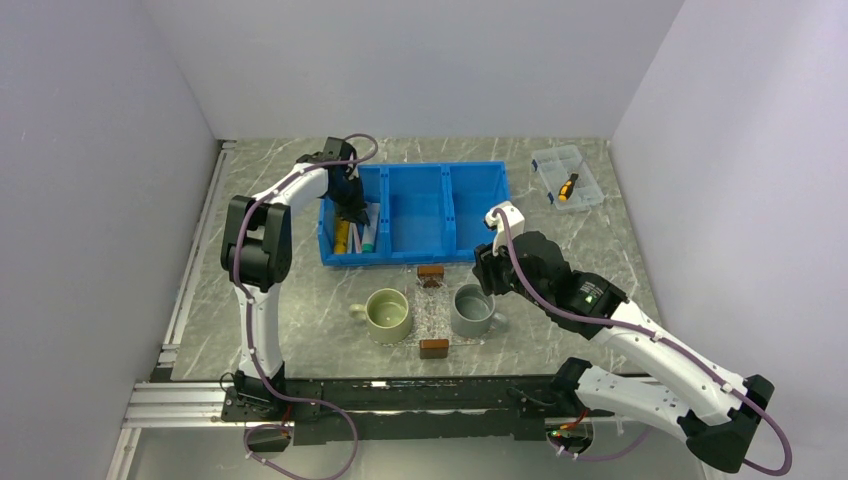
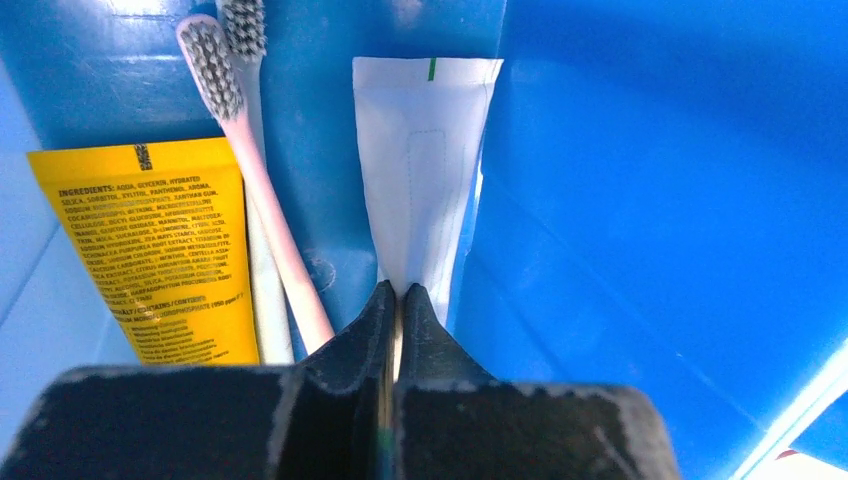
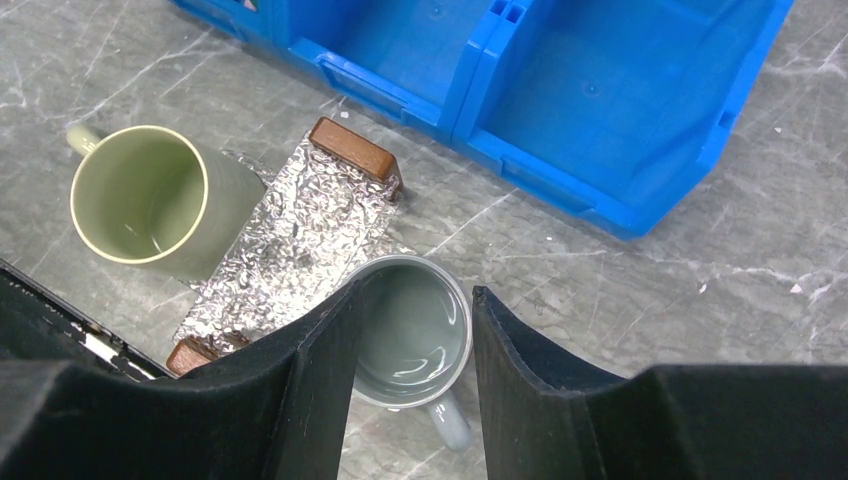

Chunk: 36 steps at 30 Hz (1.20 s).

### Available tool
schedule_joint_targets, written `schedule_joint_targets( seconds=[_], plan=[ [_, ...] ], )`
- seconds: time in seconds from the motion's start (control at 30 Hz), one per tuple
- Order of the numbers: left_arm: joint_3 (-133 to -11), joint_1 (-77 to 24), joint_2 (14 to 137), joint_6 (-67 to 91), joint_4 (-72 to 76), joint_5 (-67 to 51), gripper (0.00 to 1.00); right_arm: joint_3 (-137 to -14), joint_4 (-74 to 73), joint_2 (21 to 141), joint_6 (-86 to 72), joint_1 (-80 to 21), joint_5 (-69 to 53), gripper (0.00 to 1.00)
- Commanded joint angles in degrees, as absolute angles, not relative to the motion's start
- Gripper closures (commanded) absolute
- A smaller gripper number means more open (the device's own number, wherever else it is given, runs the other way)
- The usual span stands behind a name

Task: Prepare toiletry sets of a toothbrush and toothpaste on the tray

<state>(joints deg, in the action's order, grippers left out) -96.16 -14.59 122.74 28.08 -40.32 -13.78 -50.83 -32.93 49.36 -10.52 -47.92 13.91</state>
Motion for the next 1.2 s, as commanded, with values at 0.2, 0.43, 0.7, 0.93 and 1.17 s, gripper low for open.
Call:
schedule_joint_targets(
  seconds=[0.2, 0.43, 0.7, 0.93, 1.17],
  plan=[
    [-98.13, -14.81, 119.05, 25.98, -42.84, -11.78, 1.0, -52.05, -31.78, 48.52, -10.71, -47.87, 12.97, 0.54],
    [-99.11, -14.5, 111.45, 23.37, -45.14, -6.3, 1.0, -54.52, -31.9, 49.14, -10.05, -47.93, 12.84, 0.54],
    [-98.9, -14.57, 101.51, 18.38, -48.04, -5.12, 1.0, -58.15, -30.67, 51.01, -10.11, -47.86, 10.43, 0.53],
    [-93.65, -14.87, 89.23, 12.89, -50.11, -12.11, 1.0, -61.54, -29.55, 52.45, -10.26, -47.87, 5.29, 0.5],
    [-85.44, -19.7, 77.99, 8.49, -51.79, -17.04, 1.0, -63.93, -28.17, 54.6, -11.69, -47.88, -1.92, 0.42]
  ],
)
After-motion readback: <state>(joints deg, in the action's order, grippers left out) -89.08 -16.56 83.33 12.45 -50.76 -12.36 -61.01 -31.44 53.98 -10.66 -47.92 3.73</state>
